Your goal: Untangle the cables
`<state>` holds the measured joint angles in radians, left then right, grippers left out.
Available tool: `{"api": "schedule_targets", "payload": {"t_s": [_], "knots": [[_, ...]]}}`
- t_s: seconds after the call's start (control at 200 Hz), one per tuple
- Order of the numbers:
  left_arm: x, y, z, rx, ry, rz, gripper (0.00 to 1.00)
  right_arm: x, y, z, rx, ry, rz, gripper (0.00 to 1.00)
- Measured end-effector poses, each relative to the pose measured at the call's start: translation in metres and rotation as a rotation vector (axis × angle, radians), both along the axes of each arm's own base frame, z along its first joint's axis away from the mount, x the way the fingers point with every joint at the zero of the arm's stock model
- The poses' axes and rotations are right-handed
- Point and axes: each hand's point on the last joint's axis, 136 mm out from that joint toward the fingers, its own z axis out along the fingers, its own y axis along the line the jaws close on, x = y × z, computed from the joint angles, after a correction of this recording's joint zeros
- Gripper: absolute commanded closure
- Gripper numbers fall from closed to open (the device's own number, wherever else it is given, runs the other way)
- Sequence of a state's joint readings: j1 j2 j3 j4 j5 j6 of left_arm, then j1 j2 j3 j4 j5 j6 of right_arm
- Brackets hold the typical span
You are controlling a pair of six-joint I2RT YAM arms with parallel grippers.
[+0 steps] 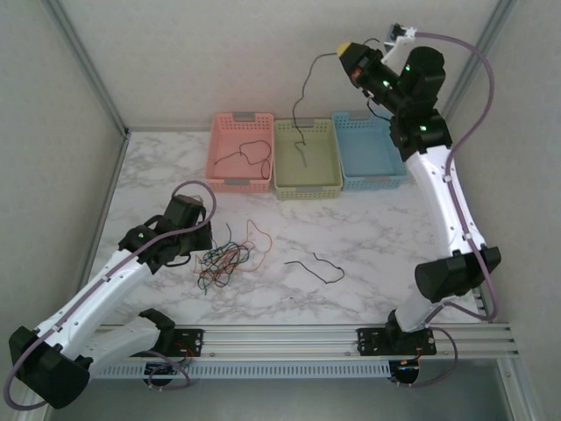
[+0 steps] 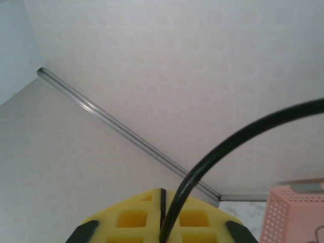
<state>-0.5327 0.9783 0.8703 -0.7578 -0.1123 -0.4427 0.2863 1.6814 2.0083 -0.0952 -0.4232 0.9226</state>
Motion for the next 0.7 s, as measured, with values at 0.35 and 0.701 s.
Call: {"api": "schedule_targets", "payload": {"t_s": [0.35, 0.701], "knots": [[0.002, -0.002, 0.0, -0.011, -0.011, -0.002, 1.0, 0.064, 0.074, -0.016, 0.042, -0.017, 0.095, 1.0], [0.002, -0.003, 0.0, -0.015, -0.01, -0.005, 1.0, 0.13, 0.131, -0.114, 0.019, 0.115, 0.125, 1.0]]}}
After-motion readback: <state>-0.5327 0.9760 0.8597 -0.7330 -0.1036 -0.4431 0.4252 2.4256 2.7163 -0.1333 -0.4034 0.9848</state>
